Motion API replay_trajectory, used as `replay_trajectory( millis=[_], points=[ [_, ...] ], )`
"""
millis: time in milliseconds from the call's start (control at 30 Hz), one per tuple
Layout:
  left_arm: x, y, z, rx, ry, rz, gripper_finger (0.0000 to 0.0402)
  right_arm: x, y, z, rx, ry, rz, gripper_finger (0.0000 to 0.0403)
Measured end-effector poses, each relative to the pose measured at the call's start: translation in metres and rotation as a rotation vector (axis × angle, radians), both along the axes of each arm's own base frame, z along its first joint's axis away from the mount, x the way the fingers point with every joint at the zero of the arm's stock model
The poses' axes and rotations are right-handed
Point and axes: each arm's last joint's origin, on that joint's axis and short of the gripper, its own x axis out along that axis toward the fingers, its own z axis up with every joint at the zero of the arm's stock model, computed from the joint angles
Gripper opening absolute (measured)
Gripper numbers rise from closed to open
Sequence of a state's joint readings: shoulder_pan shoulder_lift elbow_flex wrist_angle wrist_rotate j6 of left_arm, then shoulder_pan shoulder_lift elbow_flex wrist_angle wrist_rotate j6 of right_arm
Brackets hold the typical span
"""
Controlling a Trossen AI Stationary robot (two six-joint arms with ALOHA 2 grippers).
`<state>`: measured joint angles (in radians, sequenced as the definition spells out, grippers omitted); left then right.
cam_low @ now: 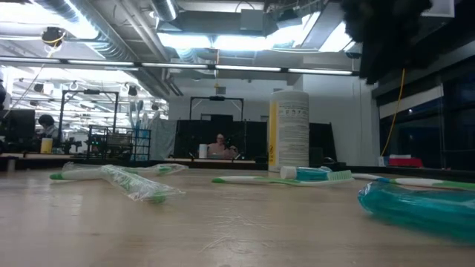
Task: Pick & Place toothbrushing station
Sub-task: Put the blue toothbrush into the right section of the black organizer
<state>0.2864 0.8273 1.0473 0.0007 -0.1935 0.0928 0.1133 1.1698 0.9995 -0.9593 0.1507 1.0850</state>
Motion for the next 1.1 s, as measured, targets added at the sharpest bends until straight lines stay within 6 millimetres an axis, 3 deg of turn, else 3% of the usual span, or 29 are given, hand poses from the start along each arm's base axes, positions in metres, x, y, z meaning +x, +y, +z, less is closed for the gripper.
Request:
replay_trajectory(
  millis=[233,467,667,900,1100],
  points=[
    [-0.008,-0.012,0.003,-0.012,-0.019,-0.004,0.013,0.012,-0.055,-0.03,0.01,0.137,-0.052,0.0093],
    [-0.012,-0.022,0.002,-0.034,-0.013,0.004,0.013,0.027,-0.09,-0.09,0.12,0.32,0.042,0.0093],
    [-0.017,-0.028,0.004,-0.039,-0.024,0.019,0.0129,0.037,-0.1,-0.117,0.107,0.379,0.11,0.0093],
    [-0.021,-0.032,0.005,-0.05,-0.035,0.03,0.0129,0.043,-0.108,-0.13,0.024,0.415,0.119,0.0094],
    [-0.022,-0.035,0.005,-0.058,-0.04,0.03,0.0129,0.034,-0.104,-0.148,0.043,0.392,0.109,0.0094]
  ],
)
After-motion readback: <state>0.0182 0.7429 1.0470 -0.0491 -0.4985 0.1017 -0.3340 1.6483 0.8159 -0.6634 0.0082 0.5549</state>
